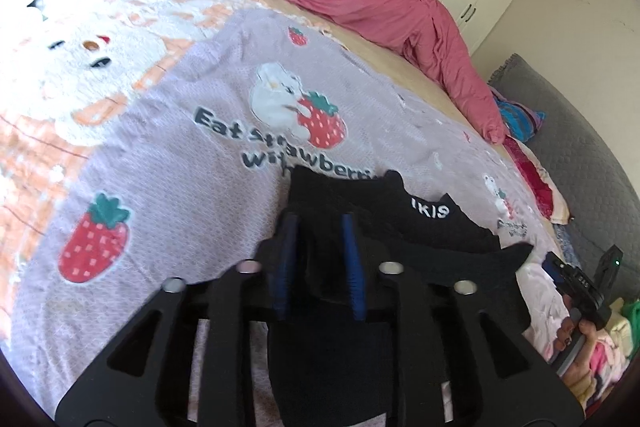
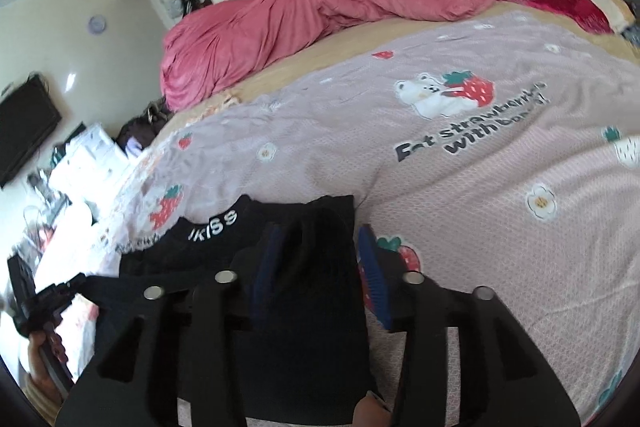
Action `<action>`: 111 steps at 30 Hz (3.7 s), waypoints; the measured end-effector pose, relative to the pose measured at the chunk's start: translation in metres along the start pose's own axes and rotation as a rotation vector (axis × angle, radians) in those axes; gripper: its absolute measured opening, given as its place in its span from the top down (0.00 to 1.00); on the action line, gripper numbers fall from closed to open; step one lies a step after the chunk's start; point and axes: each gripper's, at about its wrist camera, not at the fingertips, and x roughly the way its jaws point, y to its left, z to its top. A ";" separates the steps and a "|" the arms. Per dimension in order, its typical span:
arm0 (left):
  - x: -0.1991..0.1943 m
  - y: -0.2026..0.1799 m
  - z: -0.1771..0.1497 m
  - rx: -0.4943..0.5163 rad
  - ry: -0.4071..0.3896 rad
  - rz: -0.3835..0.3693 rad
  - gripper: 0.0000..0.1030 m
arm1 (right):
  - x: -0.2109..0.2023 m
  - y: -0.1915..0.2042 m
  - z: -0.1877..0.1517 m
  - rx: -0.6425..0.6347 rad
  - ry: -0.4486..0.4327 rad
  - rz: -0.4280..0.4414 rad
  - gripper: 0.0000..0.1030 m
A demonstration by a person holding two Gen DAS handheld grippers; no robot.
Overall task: Fold small clothes
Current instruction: 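Lower the held hem onto the collar with both grippers, then open both grippers and release the hem on the folded shirt, then move both open grippers to the side edge of the folded black shirt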
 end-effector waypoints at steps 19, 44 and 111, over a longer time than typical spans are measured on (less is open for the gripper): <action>0.020 -0.070 -0.059 0.325 0.185 -0.003 0.86 | 0.027 0.062 -0.046 -0.356 0.174 -0.030 0.60; 0.064 -0.009 0.028 0.060 0.053 0.152 0.67 | 0.093 0.028 0.008 -0.236 0.146 -0.176 0.56; 0.042 -0.060 -0.072 0.335 0.198 0.141 0.33 | 0.042 0.052 -0.072 -0.353 0.259 -0.110 0.42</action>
